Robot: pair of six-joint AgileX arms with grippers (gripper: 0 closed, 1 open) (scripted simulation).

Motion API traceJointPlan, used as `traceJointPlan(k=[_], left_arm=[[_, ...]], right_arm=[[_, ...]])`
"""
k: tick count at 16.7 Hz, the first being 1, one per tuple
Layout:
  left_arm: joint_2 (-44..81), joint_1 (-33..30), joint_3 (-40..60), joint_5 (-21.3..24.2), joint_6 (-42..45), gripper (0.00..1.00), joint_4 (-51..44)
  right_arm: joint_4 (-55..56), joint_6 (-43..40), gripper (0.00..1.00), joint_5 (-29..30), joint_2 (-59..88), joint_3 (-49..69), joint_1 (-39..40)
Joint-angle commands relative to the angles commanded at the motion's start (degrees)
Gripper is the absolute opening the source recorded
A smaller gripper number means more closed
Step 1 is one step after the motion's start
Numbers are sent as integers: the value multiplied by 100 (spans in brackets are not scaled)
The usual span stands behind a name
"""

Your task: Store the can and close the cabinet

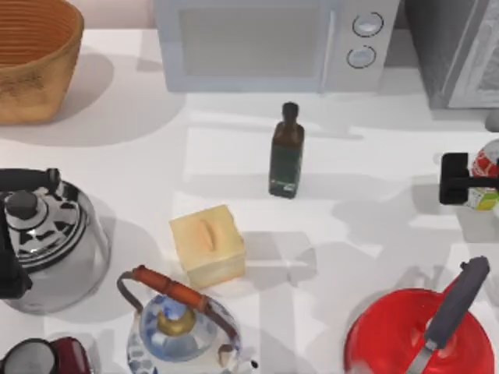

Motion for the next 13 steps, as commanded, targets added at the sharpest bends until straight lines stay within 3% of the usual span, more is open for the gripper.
traceJointPlan(k=[8,13], left_arm=[[0,0,0,0,0,100,0],[0,0,0,0,0,100,0]], right_arm=[[501,-9,100,-7,619,114,-23],[501,-9,62,-7,619,114,-23]])
